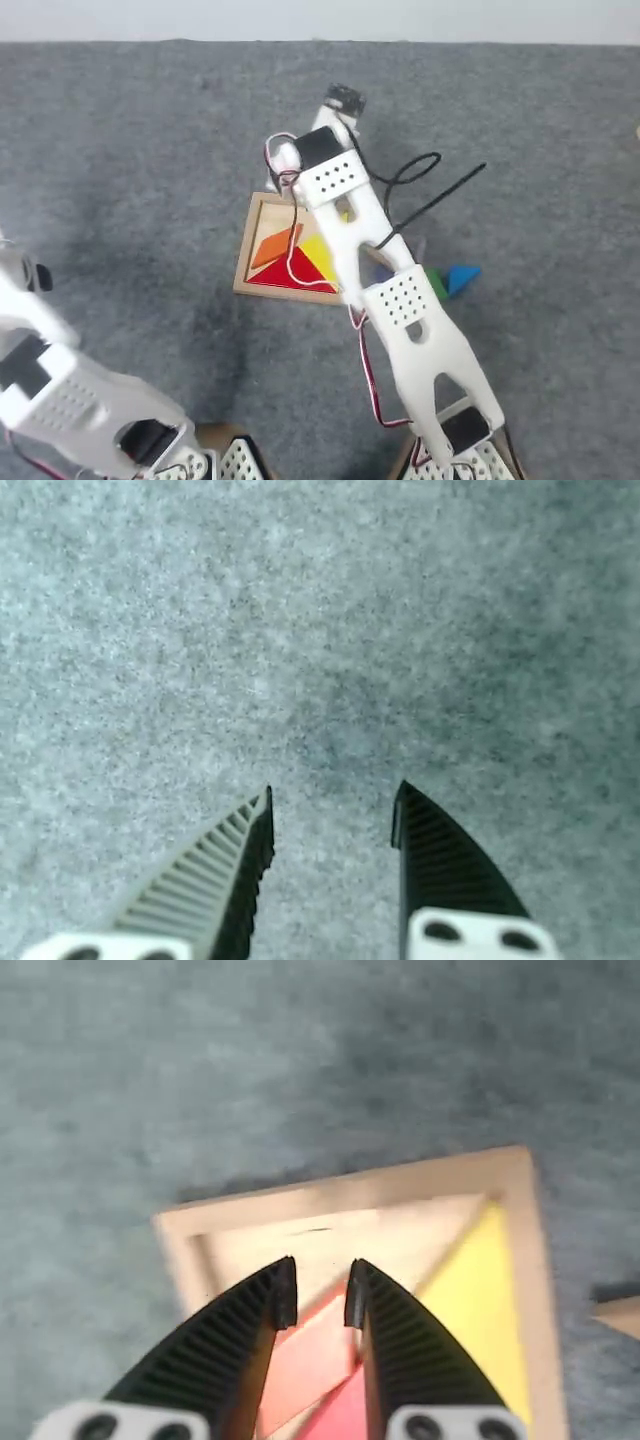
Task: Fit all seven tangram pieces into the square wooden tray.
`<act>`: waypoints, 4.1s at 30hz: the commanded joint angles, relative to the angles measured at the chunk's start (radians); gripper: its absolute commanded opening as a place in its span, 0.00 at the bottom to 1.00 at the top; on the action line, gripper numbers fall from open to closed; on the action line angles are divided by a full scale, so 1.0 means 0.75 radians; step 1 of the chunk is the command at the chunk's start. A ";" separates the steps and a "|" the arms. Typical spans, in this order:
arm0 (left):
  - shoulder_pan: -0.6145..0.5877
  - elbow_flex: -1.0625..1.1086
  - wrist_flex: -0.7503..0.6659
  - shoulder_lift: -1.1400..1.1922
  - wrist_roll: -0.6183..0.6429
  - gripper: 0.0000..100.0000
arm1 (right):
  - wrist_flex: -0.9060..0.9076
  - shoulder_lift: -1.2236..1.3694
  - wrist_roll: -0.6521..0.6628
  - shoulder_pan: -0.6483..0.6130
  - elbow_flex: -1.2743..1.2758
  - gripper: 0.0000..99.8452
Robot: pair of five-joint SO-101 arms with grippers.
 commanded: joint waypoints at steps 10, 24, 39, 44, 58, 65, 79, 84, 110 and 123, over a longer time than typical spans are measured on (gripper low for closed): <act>-0.006 -0.005 -0.010 -0.023 -0.004 0.19 | -0.009 0.154 0.174 -0.228 -0.065 0.09; 0.002 -0.005 -0.010 -0.023 -0.004 0.19 | 0.048 0.218 0.176 -0.416 -0.180 0.09; 0.002 -0.005 -0.014 -0.023 -0.004 0.19 | 0.052 0.050 0.186 -0.412 -0.182 0.09; 0.004 -0.005 -0.014 -0.023 -0.004 0.19 | 0.052 -0.124 0.258 -0.361 -0.182 0.09; 0.004 -0.007 -0.012 -0.023 -0.006 0.19 | 0.052 0.044 0.311 -0.050 -0.137 0.09; -0.002 -0.009 -0.012 -0.023 -0.006 0.19 | 0.052 0.191 0.311 -0.077 -0.137 0.09; -0.002 -0.009 -0.012 -0.023 -0.006 0.19 | 0.052 0.197 0.307 -0.267 -0.137 0.09; -0.002 -0.009 -0.012 -0.023 -0.006 0.19 | 0.052 0.193 0.307 -0.287 -0.139 0.09; 0.006 -0.007 -0.008 -0.023 -0.002 0.19 | 0.054 0.183 0.317 -0.199 -0.139 0.09; 0.010 -0.011 -0.008 -0.023 0.000 0.19 | 0.056 0.171 0.319 -0.208 -0.143 0.09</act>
